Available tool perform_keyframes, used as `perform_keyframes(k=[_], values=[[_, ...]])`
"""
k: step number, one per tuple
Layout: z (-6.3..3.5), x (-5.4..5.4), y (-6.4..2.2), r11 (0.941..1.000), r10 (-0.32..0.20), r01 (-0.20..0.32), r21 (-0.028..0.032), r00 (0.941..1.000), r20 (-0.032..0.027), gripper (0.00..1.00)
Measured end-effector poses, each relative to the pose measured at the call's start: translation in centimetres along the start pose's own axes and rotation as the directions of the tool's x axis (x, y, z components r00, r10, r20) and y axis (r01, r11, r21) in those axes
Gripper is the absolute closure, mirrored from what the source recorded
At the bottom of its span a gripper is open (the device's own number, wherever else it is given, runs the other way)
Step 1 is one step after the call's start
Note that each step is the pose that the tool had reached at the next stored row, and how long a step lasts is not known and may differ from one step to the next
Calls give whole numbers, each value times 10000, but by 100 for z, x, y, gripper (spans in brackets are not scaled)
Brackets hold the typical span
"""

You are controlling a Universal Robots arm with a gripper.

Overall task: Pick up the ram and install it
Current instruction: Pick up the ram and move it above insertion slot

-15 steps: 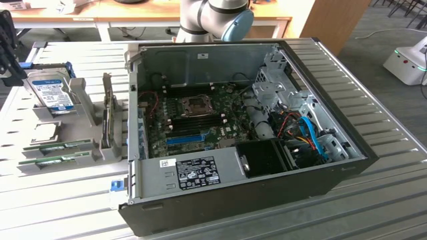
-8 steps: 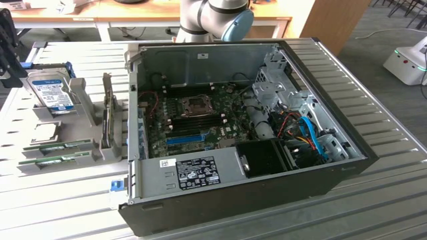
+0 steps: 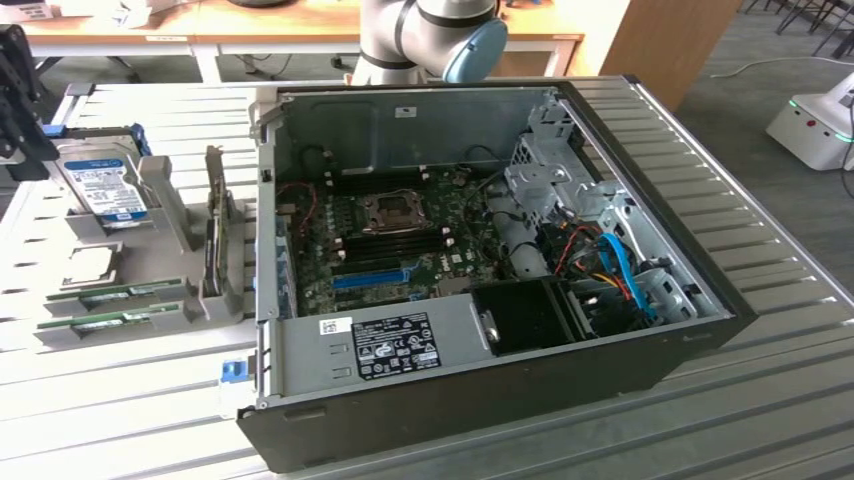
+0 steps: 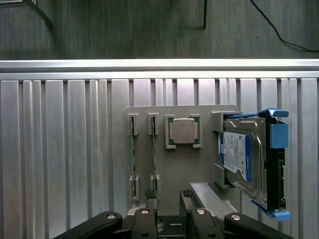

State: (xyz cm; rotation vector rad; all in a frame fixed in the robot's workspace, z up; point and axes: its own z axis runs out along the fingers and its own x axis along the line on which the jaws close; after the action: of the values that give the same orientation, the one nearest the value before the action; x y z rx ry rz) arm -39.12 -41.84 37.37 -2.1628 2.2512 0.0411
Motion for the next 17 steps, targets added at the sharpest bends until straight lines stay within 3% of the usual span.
perform_keyframes(k=[17], values=[[327,11,-2,10000,-26,26,-2,10000,0,68]])
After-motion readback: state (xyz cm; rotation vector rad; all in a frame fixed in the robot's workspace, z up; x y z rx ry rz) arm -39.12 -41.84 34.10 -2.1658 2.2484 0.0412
